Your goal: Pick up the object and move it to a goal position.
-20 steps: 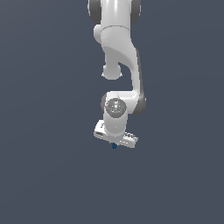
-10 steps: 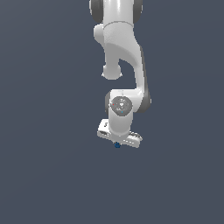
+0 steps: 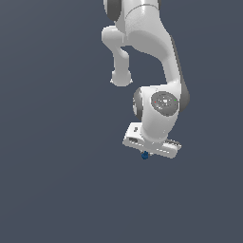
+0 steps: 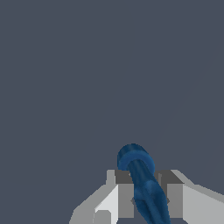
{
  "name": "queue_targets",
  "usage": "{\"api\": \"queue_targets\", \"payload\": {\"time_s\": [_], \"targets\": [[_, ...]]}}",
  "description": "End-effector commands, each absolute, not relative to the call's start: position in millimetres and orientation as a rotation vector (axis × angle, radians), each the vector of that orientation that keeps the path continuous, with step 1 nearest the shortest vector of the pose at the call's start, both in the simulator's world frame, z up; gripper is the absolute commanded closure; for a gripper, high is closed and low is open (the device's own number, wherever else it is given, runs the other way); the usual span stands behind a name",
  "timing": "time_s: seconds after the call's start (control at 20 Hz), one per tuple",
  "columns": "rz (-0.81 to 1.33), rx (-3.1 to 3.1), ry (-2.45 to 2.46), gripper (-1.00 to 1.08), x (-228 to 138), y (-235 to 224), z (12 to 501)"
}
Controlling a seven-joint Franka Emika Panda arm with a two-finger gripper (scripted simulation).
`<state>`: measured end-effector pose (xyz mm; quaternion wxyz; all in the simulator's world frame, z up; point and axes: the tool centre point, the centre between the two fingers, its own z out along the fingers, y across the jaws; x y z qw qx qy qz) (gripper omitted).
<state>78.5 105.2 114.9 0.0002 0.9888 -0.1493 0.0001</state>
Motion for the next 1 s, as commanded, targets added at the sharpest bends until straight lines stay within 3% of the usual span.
{"api": "queue_targets", "payload": {"time_s": [0.0, 0.45, 0.95], "targets": [[0.0, 3.106, -0.469, 1.08, 83, 127, 132], [0.0, 3.106, -0.469, 1.08, 96, 181, 174], [0.0, 3.106, -0.47, 1.08, 101, 195, 185]]}}
